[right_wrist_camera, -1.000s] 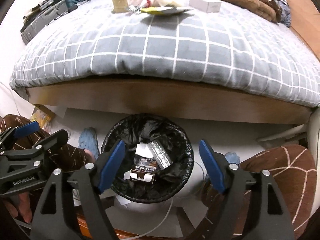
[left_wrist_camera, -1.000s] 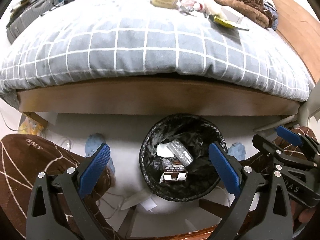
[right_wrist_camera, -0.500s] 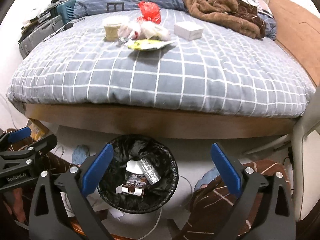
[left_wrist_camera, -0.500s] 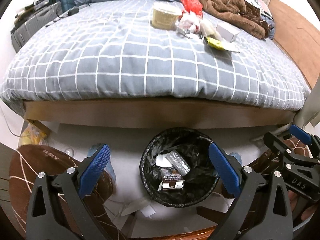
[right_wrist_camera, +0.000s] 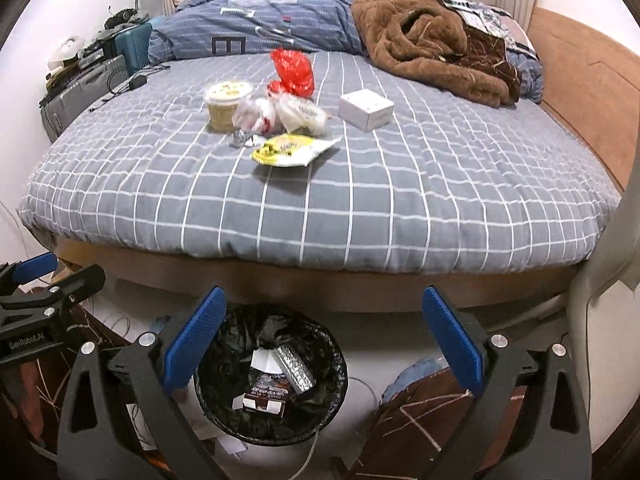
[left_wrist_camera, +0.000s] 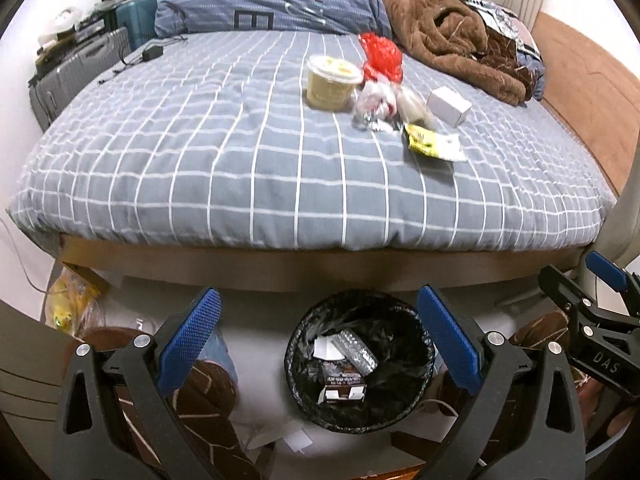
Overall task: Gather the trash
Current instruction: 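Raise both open tools back up toward the remaining trash on the bed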
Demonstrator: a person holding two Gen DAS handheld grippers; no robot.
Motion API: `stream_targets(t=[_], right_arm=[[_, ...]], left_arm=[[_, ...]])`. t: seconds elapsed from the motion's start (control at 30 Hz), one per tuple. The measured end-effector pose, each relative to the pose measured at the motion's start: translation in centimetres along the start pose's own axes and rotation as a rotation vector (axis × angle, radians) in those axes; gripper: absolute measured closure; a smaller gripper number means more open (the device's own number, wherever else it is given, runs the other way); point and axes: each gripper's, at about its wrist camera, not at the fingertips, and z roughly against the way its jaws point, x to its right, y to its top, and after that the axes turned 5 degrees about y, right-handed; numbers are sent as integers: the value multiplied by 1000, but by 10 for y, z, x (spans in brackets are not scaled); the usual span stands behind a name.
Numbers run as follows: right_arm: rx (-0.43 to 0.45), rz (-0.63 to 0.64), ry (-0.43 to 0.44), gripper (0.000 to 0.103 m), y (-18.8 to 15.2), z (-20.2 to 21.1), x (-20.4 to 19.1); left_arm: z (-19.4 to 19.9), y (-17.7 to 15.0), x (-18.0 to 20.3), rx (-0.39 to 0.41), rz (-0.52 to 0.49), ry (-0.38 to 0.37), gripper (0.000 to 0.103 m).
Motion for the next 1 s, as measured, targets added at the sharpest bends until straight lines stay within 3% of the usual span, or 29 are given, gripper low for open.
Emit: stream_targets(t=[0.47, 1.0], right_arm=[[66, 11, 9, 8, 51, 17, 9], [39, 2, -16, 8, 112, -39, 50]], left_arm=[[16, 60, 2, 60, -6, 6, 6], [-46, 126, 1, 34, 2, 23, 6]])
